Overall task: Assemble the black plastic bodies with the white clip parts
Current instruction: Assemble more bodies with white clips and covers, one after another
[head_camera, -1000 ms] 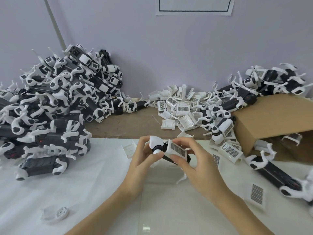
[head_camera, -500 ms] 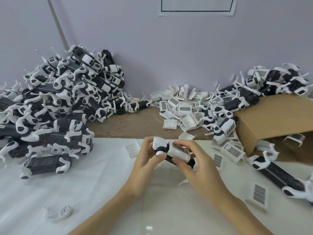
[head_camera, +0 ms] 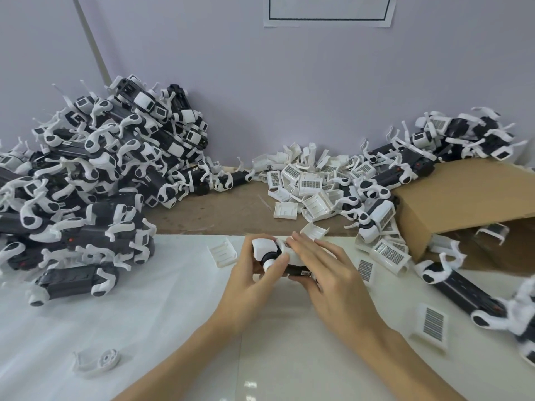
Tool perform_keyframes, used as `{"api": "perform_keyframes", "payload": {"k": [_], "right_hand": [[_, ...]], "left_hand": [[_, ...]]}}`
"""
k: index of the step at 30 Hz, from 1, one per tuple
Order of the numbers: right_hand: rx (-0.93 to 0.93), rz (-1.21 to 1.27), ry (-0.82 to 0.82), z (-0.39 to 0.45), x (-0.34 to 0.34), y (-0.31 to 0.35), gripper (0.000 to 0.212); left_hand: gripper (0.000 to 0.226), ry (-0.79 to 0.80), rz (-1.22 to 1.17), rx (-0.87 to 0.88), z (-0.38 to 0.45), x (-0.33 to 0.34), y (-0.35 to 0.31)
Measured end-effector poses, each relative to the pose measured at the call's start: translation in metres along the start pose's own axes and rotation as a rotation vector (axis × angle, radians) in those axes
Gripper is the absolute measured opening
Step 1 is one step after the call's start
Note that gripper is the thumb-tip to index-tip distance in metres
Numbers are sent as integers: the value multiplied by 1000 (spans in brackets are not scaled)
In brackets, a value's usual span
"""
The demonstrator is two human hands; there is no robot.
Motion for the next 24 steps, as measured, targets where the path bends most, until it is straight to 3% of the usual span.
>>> {"api": "perform_keyframes", "payload": {"k": [10, 13, 16, 19, 22, 24], "right_hand": [[-1, 152, 63, -3, 8, 7, 74], [123, 336, 92, -1, 10, -3, 66], [399, 745, 200, -1, 15, -20, 37], [640, 897, 295, -9, 22, -37, 35], [671, 971, 445, -14, 28, -38, 34], [685, 1008, 417, -11, 25, -42, 36]], "left_hand": [[34, -76, 79, 42, 3, -2, -1], [32, -60, 80, 62, 3, -2, -1], [33, -31, 91, 101, 3, -5, -6], [34, 63, 133, 154, 1, 2, -14], [37, 117, 225, 184, -1, 4, -19], [44, 124, 328, 192, -1, 1, -21]]}}
Point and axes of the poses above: each hand's wrist, its own z-axis towards the middle knuckle, its own x-axis out of the palm, y = z × x, the point moved 9 cm from there along z, towards the middle knuckle, and after that the axes turned 3 degrees about -y, right-handed, at the moved point
